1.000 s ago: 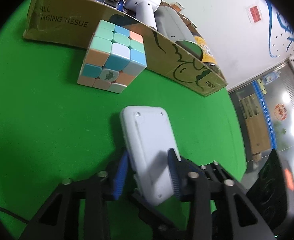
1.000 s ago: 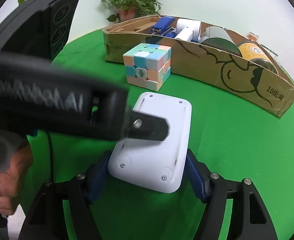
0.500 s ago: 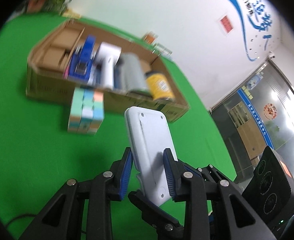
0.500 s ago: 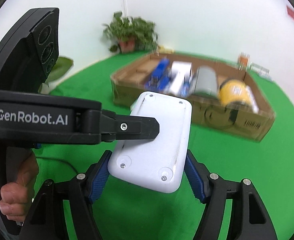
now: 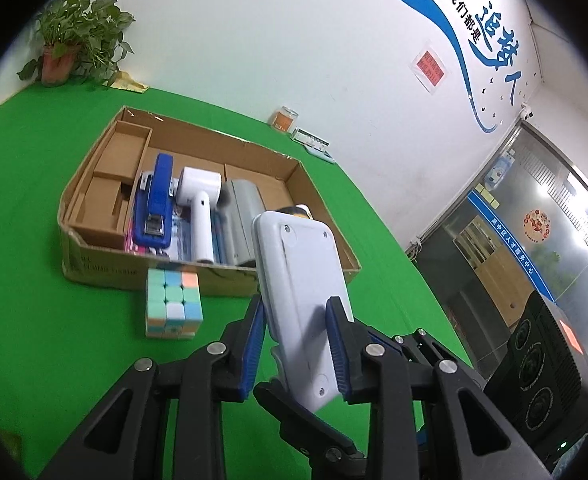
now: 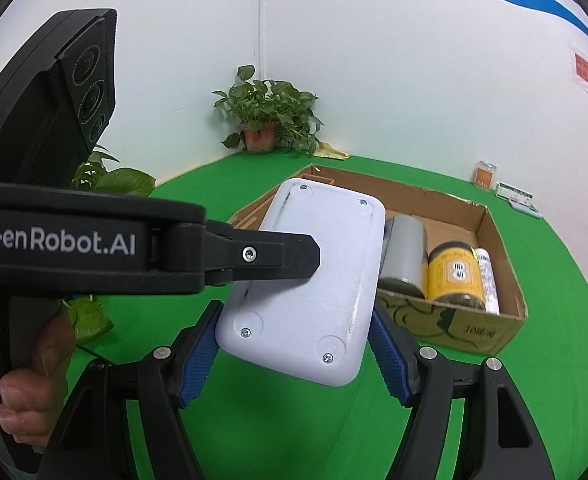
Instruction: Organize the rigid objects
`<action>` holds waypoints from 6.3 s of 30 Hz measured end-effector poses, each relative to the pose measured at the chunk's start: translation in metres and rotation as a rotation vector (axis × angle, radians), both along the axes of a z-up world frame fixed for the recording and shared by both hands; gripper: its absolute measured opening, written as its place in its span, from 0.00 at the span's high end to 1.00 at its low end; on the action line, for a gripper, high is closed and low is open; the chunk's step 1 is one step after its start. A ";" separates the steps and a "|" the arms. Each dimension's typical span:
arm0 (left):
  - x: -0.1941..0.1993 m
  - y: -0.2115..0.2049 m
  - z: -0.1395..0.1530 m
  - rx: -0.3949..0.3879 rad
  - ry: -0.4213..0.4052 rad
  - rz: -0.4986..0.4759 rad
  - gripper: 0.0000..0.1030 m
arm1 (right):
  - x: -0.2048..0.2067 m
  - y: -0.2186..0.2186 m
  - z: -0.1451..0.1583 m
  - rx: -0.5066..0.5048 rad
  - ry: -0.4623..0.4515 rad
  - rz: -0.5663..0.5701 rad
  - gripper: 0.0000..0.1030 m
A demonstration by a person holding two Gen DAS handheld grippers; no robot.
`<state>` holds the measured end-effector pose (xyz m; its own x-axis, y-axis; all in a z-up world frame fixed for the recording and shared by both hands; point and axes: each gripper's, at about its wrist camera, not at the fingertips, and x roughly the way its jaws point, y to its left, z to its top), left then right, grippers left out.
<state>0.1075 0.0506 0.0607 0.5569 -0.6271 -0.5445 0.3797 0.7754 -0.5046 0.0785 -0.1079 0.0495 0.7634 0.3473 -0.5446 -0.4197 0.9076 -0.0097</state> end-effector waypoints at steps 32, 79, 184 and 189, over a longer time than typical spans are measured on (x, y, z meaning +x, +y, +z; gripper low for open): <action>0.158 0.017 -0.053 0.115 0.148 0.023 0.76 | 0.228 0.036 -0.075 0.054 0.291 0.033 0.31; 0.104 0.053 -0.119 -0.003 0.309 0.023 0.35 | 0.141 0.000 -0.103 0.068 0.305 0.066 0.14; -0.075 -0.055 -0.035 0.479 -0.233 0.346 0.13 | -0.016 -0.081 -0.032 -0.020 0.026 -0.331 0.01; -0.074 -0.053 -0.036 0.486 -0.240 0.359 0.13 | -0.017 -0.079 -0.031 -0.034 0.024 -0.338 0.01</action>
